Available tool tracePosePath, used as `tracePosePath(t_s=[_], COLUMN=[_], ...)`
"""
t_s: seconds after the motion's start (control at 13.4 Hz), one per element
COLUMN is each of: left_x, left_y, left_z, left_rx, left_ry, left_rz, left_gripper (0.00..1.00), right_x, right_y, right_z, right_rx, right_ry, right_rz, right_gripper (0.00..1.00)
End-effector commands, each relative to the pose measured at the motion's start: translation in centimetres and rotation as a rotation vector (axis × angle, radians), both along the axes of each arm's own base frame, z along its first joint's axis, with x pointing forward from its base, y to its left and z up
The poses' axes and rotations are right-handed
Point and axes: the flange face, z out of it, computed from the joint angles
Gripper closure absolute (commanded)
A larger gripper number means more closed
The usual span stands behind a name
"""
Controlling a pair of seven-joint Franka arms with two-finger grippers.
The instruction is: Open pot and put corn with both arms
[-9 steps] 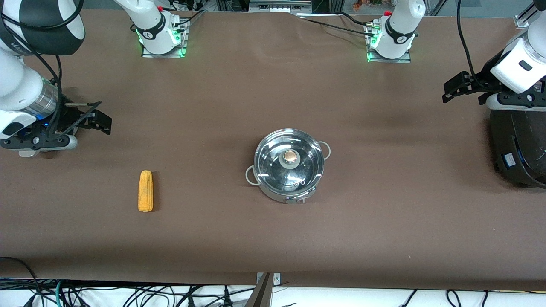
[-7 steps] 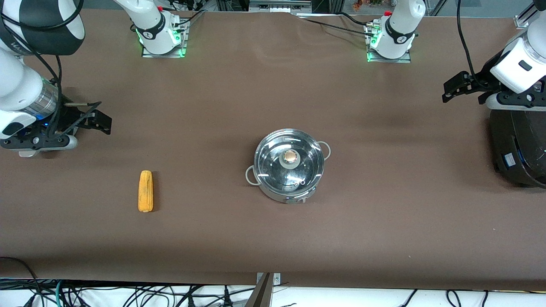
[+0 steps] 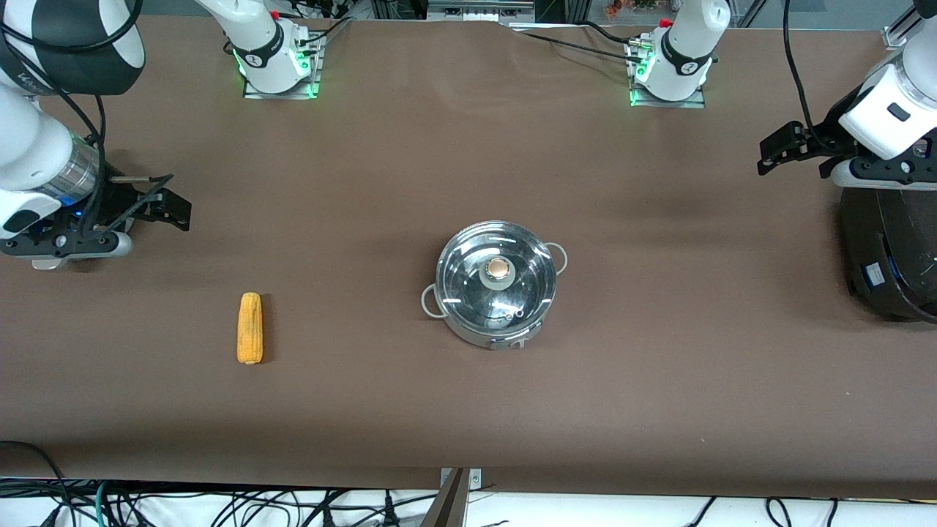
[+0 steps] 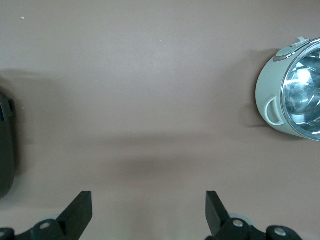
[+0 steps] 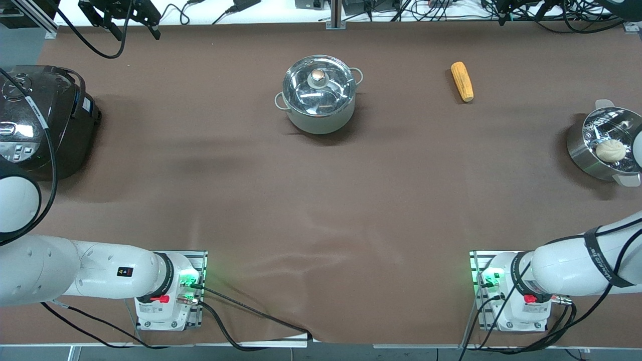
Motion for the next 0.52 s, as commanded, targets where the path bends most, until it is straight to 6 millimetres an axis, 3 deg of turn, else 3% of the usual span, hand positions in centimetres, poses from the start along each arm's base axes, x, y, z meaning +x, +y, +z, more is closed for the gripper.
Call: tracePosePath(t_s=[0.0, 0.45], left_x=[-0.1, -0.2], left_y=[-0.4, -0.9], left_z=[0.7, 0.6], left_rx=[0.013, 0.014], left_ry=[-0.001, 0.005], left_rz=[-0.026, -0.035], left_gripper=[0.0, 0.0], right_x=[0.1, 0.3], right_y=[-0.5, -2.6], right_z=[0.5, 0.5], right_rx=[0.018, 0.067], right_ry=[-0.001, 0.004], right_rz=[-0.018, -0.067], right_gripper=[0.0, 0.0])
